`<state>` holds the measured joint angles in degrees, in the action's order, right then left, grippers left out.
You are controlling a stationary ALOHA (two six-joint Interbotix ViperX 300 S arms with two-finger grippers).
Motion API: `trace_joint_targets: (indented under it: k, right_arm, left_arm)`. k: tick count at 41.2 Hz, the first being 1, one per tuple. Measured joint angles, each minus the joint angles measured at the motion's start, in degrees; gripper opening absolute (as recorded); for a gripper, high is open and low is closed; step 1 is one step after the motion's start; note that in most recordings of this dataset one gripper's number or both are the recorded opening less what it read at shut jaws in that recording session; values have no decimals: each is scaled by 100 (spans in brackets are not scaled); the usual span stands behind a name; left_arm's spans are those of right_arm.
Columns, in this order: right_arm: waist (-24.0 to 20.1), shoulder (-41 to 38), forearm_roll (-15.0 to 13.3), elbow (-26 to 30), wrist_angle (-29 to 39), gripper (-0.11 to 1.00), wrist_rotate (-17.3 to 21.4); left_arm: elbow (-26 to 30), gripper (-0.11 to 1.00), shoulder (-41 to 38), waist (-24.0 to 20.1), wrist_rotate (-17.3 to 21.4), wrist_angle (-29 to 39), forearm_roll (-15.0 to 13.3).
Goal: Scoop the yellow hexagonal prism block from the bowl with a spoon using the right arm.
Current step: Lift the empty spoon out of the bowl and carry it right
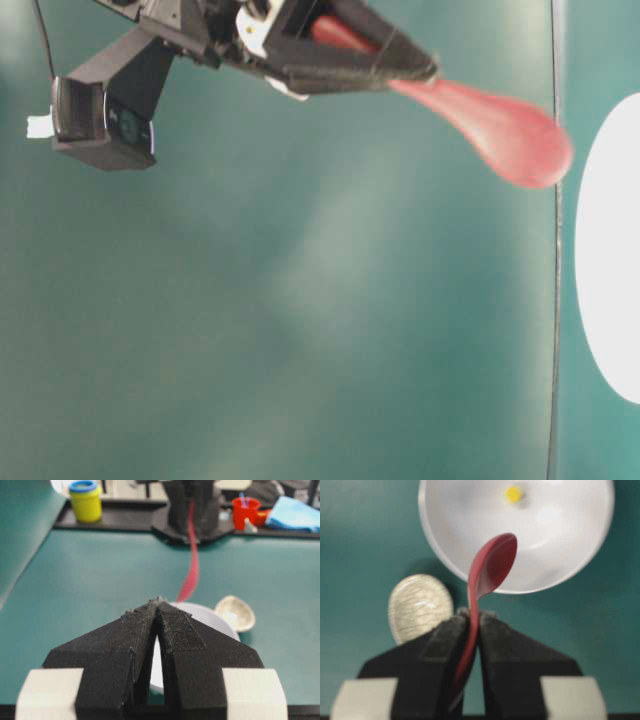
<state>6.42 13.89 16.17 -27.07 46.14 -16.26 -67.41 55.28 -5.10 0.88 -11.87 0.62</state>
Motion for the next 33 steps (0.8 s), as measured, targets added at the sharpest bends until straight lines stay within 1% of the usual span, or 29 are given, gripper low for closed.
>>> trace_joint_targets:
  k: [3, 13, 18, 26, 33]
  right_arm:
    - [-114, 79, 26, -70, 18, 9, 149]
    - [-545, 475, 79, -439, -9, 9, 879]
    - [-844, 642, 79, -694, -176, 9, 1204]
    - [-1292, 659, 79, -1187, -844, 9, 1600]
    - [-1459, 659, 79, -1688, -1547, 9, 1872]
  left_arm:
    - [0, 3, 0, 0, 0, 0, 0]
    - [0, 3, -9, 0, 0, 0, 0]
    - [0, 3, 0, 0, 0, 0, 0]
    - [0, 3, 0, 0, 0, 0, 0]
    - [0, 3, -9, 0, 0, 0, 0]
